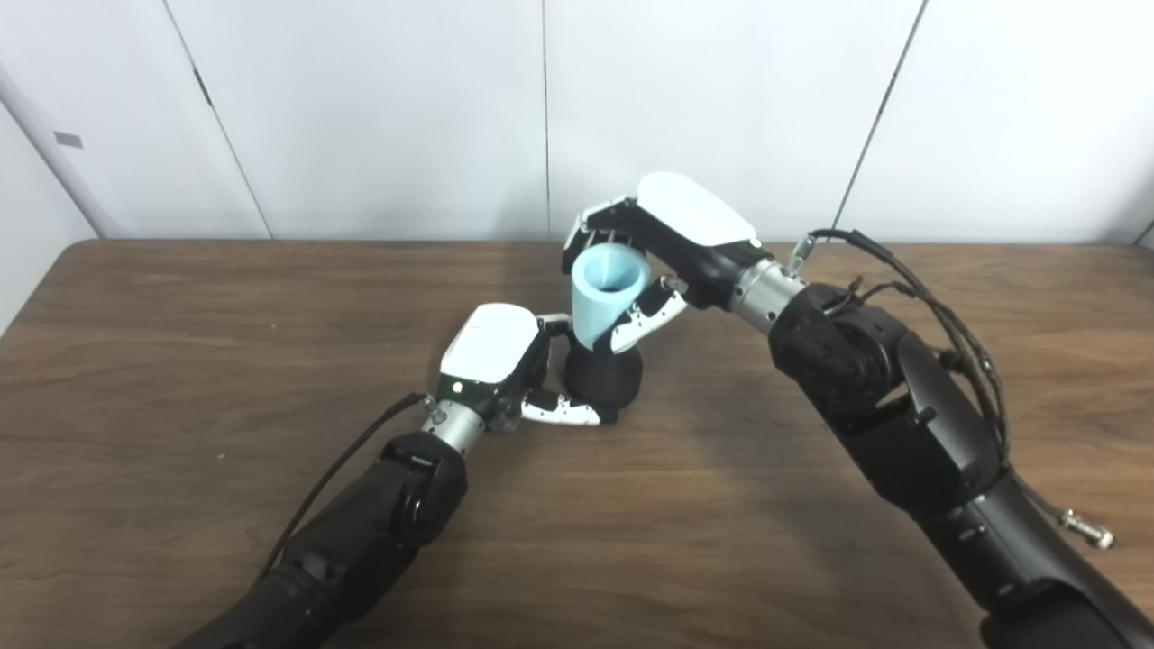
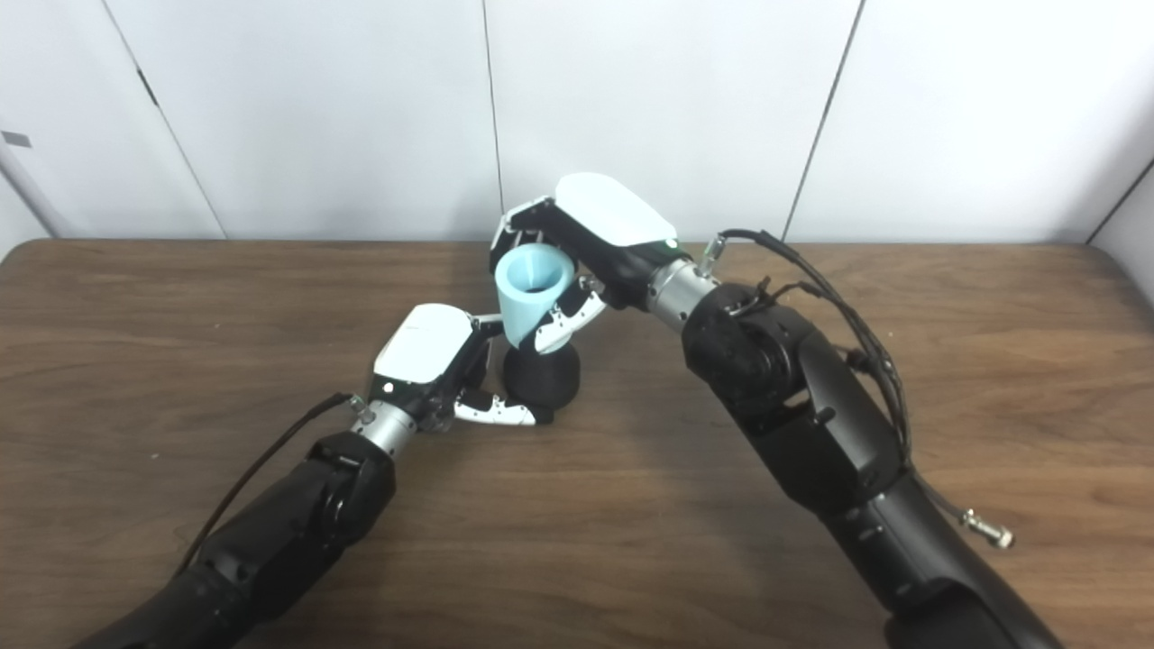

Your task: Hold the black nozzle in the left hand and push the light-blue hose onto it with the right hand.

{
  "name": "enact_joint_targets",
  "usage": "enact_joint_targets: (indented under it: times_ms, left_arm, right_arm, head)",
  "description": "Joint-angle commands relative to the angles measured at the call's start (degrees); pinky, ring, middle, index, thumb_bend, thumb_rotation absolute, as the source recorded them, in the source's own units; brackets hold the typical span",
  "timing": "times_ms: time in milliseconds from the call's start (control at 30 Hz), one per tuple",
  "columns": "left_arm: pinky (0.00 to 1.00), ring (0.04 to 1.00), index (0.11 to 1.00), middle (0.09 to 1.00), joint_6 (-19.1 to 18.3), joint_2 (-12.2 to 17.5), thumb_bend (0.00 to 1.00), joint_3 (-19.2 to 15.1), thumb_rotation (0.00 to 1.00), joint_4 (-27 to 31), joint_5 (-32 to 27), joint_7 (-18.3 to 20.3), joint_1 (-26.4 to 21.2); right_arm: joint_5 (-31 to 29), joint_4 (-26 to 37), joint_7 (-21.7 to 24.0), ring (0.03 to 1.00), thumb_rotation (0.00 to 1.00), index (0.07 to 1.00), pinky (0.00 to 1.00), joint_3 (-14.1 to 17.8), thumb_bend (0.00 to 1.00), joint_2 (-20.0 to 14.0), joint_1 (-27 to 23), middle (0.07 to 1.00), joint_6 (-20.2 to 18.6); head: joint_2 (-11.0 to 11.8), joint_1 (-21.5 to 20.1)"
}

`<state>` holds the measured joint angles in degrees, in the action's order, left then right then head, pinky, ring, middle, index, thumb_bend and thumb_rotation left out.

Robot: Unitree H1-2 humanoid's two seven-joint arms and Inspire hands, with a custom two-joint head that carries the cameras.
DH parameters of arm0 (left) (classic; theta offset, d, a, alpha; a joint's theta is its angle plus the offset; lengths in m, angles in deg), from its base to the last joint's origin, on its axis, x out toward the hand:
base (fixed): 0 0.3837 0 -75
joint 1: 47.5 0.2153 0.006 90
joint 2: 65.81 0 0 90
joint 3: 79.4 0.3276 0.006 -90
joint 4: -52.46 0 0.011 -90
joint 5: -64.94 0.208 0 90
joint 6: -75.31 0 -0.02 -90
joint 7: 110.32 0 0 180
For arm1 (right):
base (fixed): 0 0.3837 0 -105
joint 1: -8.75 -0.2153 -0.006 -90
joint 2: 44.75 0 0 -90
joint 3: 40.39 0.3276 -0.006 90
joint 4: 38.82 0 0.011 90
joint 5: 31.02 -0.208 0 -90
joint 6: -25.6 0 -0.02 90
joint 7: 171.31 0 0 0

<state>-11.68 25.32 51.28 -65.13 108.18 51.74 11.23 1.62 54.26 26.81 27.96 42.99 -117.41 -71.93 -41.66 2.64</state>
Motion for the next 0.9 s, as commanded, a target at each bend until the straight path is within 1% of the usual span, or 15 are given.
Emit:
enact_joint_targets:
  times_ms: [0,33,100,167,233,300,333,400,467,567,700,800,867]
  left_arm:
    - [0.21,0.274,0.494,0.455,1.7,-1.13,0.52,5.13,0.0,-4.04,2.48,8.98,6.43]
    - [0.21,0.273,0.489,0.467,1.81,-1.1,0.52,5.1,0.0,-3.95,2.31,9.18,6.41]
    - [0.23,0.291,0.514,0.42,2.14,-1.16,0.51,5.05,0.0,-4.21,2.19,8.99,6.33]
    - [0.23,0.295,0.52,0.408,1.82,-1.27,0.51,5.13,0.0,-4.36,2.34,9.2,6.27]
    - [0.23,0.297,0.522,0.406,1.48,-1.47,0.51,5.02,0.0,-4.49,2.35,9.03,6.36]
    - [0.22,0.284,0.521,0.403,1.35,-1.66,0.51,4.9,0.0,-4.77,2.24,8.88,6.42]
    - [0.22,0.289,0.521,0.403,1.42,-1.68,0.51,4.95,0.0,-4.86,2.32,8.81,6.39]
    - [0.24,0.309,0.523,0.407,1.53,-1.62,0.51,5.07,0.0,-4.85,2.5,8.76,6.34]
    - [0.25,0.321,0.52,0.409,1.58,-1.57,0.51,5.19,0.0,-4.92,2.75,8.56,6.33]
    - [0.26,0.331,0.521,0.413,1.39,-1.49,0.51,5.22,0.0,-4.71,2.8,8.72,6.46]
    - [0.25,0.31,0.52,0.406,1.4,-1.56,0.51,5.11,0.0,-4.79,2.57,8.8,6.5]
    - [0.23,0.295,0.52,0.405,1.64,-1.57,0.51,5.0,0.0,-4.83,2.47,8.45,6.58]
    - [0.24,0.311,0.521,0.407,1.65,-1.5,0.51,5.07,0.0,-4.78,2.42,8.82,6.52]
  right_arm:
    - [-0.76,0.35,1.82,0.68,0.11,0.842,0.56,0.72,0.81,0.57,-0.17,0.775,-2.21]
    - [-1.14,0.22,1.35,0.742,0.13,0.884,0.61,1.24,0.85,0.96,-0.18,0.828,-2.42]
    - [-1.45,0.17,0.86,0.806,0.17,0.93,0.64,2.13,0.89,1.64,-0.33,0.884,-3.45]
    - [-1.95,0.21,0.71,0.862,0.21,0.967,0.66,3.05,0.91,2.31,-0.43,0.937,-4.44]
    - [-2.53,0.15,0.31,0.903,0.23,0.992,0.7,4.0,0.92,2.95,-0.37,0.974,-4.9]
    - [-2.63,0.3,0.8,0.948,0.24,0.999,0.75,4.14,0.94,2.96,-0.42,0.995,-5.69]
    - [-2.51,0.71,1.47,0.961,0.24,1.0,0.75,3.94,0.95,2.81,-0.37,0.998,-6.47]
    - [-2.11,1.49,2.3,0.968,0.23,1.0,0.72,3.6,0.97,2.65,-0.19,1.0,-7.55]
    - [-1.85,2.32,2.54,0.983,0.22,1.0,0.71,3.43,0.99,2.6,0.26,1.0,-7.98]
    - [-2.33,3.1,2.47,0.999,0.21,1.0,0.75,3.75,0.99,2.62,0.8,1.0,-8.1]
    - [-3.41,3.66,2.02,1.0,0.21,1.0,0.78,4.57,1.0,2.38,1.09,1.0,-6.84]
    - [-5.1,4.46,2.06,1.0,0.21,1.0,0.81,5.51,1.0,2.36,1.27,1.0,-6.34]
    - [-6.49,5.44,2.27,1.0,0.21,1.0,0.83,6.17,1.0,2.22,1.35,1.0,-6.02]
  head:
    - [0.09,-0.02]
    - [0.09,-0.02]
    - [0.41,-0.02]
    - [0.49,0.01]
    - [0.63,0.07]
    - [0.64,0.03]
    - [0.67,0.02]
    - [0.63,0.09]
    - [0.63,0.09]
    - [0.63,0.09]
    - [0.42,0.13]
    - [0.42,0.13]
    - [0.42,0.13]
